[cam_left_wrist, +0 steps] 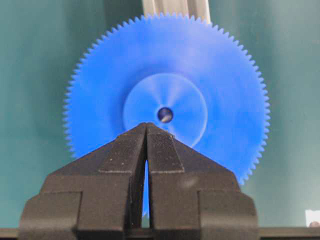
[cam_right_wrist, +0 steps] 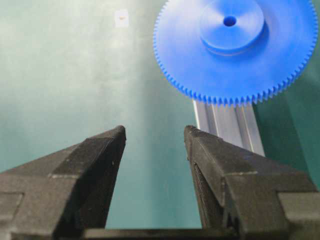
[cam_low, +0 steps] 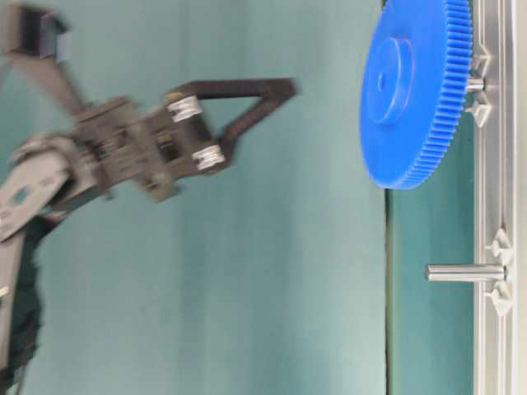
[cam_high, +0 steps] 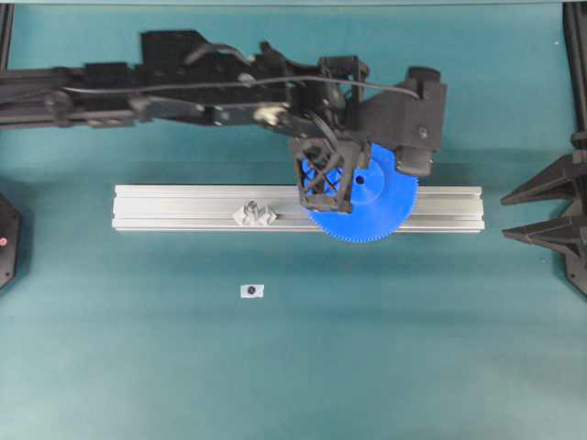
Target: Insert the large gear onto the shaft.
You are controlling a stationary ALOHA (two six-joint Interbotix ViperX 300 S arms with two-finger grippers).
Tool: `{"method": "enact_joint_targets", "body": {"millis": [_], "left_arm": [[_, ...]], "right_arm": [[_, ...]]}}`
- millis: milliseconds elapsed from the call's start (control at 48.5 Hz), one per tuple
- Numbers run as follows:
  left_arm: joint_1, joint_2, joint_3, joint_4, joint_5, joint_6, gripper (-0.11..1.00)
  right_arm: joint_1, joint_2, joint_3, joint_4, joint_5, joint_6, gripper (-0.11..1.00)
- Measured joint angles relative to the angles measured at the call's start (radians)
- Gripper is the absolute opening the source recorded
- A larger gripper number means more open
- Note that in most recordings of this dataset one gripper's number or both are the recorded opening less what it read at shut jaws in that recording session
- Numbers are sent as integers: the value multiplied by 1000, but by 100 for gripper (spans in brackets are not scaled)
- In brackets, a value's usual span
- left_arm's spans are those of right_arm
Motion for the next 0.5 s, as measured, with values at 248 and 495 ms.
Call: {"method": "enact_joint_targets", "body": {"millis": [248, 495], "left_arm": [[3, 75, 8, 0, -9, -11, -1], [6, 83, 12, -2, -60, -17, -1]], "right_arm": [[0, 2, 0, 0, 0, 0, 58], [0, -5, 0, 0, -2, 0, 58]]}}
